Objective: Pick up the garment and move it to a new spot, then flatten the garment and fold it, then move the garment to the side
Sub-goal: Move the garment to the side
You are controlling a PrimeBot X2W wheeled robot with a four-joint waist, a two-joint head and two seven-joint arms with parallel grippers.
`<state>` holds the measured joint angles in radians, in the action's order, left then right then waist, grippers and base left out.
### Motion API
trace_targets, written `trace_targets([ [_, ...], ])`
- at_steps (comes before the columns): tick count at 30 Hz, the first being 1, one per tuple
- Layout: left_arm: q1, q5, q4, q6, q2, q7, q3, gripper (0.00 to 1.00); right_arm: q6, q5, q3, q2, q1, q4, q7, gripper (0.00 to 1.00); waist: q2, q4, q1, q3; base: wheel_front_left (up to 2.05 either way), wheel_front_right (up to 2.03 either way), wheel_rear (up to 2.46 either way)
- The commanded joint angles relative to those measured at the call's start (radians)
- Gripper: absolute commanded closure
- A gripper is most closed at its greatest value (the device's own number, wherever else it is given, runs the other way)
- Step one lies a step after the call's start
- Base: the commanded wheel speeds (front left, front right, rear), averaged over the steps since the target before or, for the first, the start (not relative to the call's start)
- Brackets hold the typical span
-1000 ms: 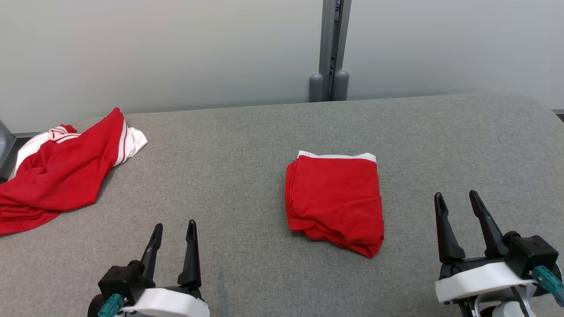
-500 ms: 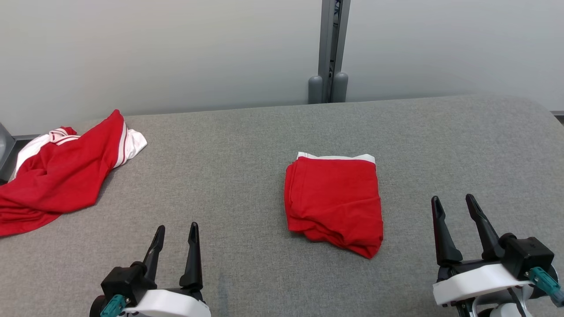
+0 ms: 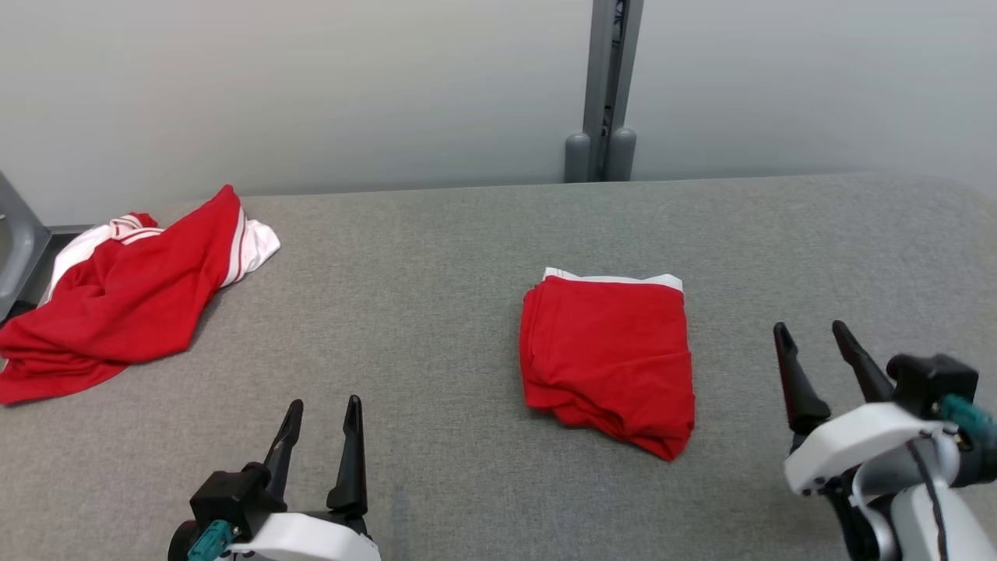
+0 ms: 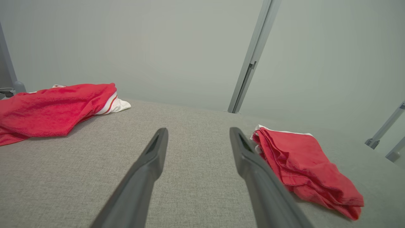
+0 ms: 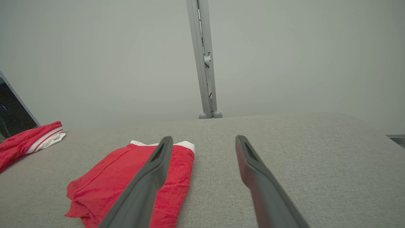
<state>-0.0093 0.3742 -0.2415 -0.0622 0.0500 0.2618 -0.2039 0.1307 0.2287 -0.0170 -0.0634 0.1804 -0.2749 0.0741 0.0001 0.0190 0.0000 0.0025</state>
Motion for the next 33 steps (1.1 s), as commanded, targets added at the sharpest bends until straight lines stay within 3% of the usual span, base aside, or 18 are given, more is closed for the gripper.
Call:
trace_targets([
  [1, -0.014, 0.002, -0.002, 0.003, 0.003, 0.005, 0.000, 0.00, 0.000, 0.008, 0.006, -0.019, 0.014, -0.012, -0.022, 0.00, -0.0001, 0.007, 0.0000, 0.003, 0.00, 0.00, 0.00],
  [9, -0.027, 0.007, -0.008, 0.006, 0.002, 0.005, -0.013, 0.00, 0.000, 0.147, -0.027, -0.116, 0.149, -0.142, -0.243, 0.00, -0.0001, 0.060, 0.0000, 0.028, 0.00, 0.00, 0.00],
  [16, -0.051, 0.007, -0.006, 0.009, 0.003, 0.005, -0.024, 0.00, 0.000, 0.363, -0.129, -0.177, 0.245, -0.269, -0.431, 0.00, -0.0001, 0.119, 0.0000, 0.077, 0.00, 0.00, 0.00],
  [33, -0.100, -0.004, -0.004, 0.015, 0.002, 0.005, -0.027, 0.00, 0.000, 0.527, -0.272, -0.222, 0.388, -0.509, -0.501, 0.00, -0.0001, 0.193, 0.0000, 0.170, 0.00, 0.00, 0.00],
])
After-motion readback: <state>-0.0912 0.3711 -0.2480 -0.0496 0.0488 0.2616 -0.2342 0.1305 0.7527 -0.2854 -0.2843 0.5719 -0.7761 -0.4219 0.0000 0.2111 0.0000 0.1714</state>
